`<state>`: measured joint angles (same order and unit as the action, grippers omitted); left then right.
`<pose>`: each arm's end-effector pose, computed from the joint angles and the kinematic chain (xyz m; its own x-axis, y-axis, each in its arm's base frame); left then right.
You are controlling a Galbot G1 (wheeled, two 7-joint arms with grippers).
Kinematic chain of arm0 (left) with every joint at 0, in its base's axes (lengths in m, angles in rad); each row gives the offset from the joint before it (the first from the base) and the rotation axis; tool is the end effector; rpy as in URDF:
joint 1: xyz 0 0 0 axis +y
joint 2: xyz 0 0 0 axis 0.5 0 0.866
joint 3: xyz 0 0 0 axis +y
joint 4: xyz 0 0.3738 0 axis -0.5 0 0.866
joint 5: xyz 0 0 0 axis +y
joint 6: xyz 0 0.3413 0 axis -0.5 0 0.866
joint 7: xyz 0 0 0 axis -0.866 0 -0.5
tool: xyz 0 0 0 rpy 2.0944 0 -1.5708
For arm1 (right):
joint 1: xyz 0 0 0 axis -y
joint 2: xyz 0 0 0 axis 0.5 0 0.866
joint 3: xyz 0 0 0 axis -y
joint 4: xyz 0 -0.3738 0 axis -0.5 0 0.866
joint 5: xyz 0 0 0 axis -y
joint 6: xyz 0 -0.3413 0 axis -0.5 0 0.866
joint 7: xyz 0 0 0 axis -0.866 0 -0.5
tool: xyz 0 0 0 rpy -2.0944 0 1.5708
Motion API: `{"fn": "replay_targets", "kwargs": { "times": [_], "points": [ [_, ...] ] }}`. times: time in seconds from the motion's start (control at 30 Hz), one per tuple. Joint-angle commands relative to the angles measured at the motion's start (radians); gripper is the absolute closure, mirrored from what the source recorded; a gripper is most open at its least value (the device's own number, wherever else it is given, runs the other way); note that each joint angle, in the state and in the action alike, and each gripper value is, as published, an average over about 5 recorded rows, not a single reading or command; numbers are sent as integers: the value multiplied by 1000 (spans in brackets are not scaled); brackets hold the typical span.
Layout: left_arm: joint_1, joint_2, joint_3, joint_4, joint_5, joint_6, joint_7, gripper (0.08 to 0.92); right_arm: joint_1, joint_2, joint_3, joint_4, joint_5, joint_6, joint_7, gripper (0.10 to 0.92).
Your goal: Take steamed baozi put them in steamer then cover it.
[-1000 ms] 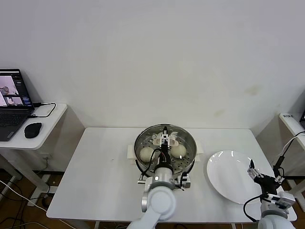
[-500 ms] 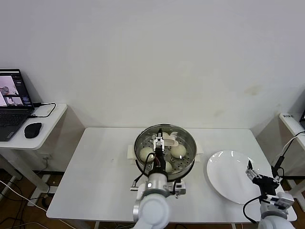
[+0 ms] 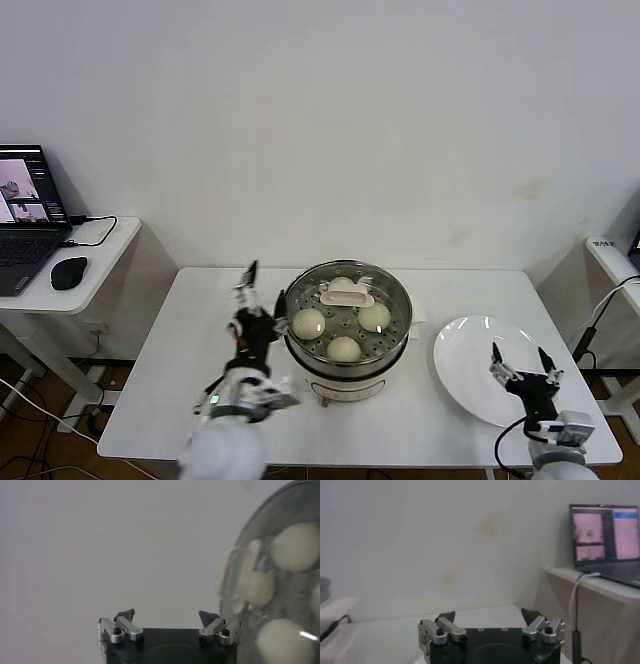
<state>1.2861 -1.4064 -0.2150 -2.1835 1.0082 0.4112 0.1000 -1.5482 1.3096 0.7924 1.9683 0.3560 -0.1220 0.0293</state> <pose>0.2137 -0.0546 -0.2466 -0.9976 0.0546 -0.0418 -0.0064 0.5310 0.8473 0.1643 -0.1432 -0.3316 -0.9727 0.1635 0.1647 0.1654 0.9862 -0.0024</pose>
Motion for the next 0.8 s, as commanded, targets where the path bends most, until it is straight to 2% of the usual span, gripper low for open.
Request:
{"fn": "replay_targets", "kwargs": {
  "times": [0.03, 0.2, 0.37, 0.57, 0.8],
  "points": [
    [292, 39, -404, 60, -871, -366, -180, 177, -17, -27, -116, -38, -20, 63, -24, 202],
    [363, 37, -393, 116, -957, -411, -185, 177, -31, -26, -148, -59, -72, 102, -31, 203],
    [397, 28, -379, 115, -965, -370, -183, 177, -58, -6, -166, -23, -21, 45, -15, 202],
    [419, 25, -381, 97, -980, -312, -182, 177, -70, 2, -164, -18, -29, 15, -35, 203],
    [449, 29, -375, 81, -982, -320, -185, 177, -82, 9, -161, -15, -31, 6, -40, 203]
  ]
}}
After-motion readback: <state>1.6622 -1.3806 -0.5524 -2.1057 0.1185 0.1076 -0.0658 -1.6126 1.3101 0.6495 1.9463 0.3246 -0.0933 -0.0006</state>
